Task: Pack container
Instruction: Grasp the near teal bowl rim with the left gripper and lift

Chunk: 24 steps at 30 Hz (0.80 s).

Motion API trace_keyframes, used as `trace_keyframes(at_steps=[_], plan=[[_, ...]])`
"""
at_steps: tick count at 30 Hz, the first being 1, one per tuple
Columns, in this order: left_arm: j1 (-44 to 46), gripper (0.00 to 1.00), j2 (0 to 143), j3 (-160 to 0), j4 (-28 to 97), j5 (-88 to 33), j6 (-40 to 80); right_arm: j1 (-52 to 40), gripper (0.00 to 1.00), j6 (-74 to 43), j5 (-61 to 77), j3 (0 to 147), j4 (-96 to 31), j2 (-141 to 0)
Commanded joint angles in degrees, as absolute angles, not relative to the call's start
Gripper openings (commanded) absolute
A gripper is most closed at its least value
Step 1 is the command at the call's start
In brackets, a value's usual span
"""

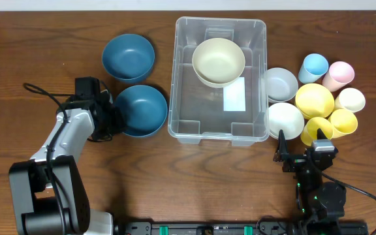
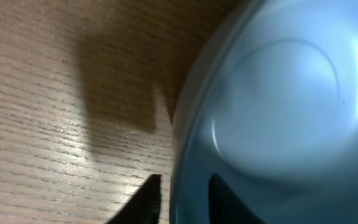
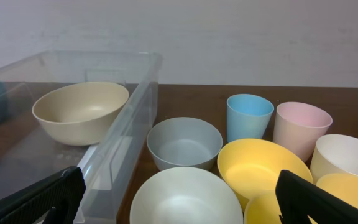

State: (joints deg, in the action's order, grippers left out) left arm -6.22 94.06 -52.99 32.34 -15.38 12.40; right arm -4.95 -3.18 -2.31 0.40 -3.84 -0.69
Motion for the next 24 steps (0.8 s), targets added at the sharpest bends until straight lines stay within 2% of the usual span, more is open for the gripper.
trace_keyframes(at_steps=[1, 2, 5, 15, 21, 24], plan=[[-6.4, 0.2, 94.3, -53.9, 32.2, -15.8, 14.3, -4.3, 0.99, -2.5, -2.3, 0.3, -4.1, -0.3], [-6.4, 0.19, 94.2, -54.1, 32.3, -15.8, 14.3, -4.3, 0.99, -2.5, -2.3, 0.3, -4.1, -0.3], [-6.4, 0.06, 93.7, -54.9, 33.0, -15.8, 14.3, -4.3, 0.99, -2.5, -2.3, 0.3, -4.1, -0.3], [-6.4, 0.06, 84.8, -64.2, 46.2, -2.4, 15.6, -4.3, 0.99, -2.5, -2.3, 0.3, -4.1, -0.3], [-5.4, 0.06, 76.0, -69.4, 46.6, -2.9, 18.2, -4.3, 0.99, -2.5, -2.3, 0.3, -4.1, -0.3], [-3.4, 0.06, 72.8, -71.8, 43.2, -7.3, 18.1, -4.3, 0.99, -2.5, -2.3, 0.3, -4.1, -0.3]])
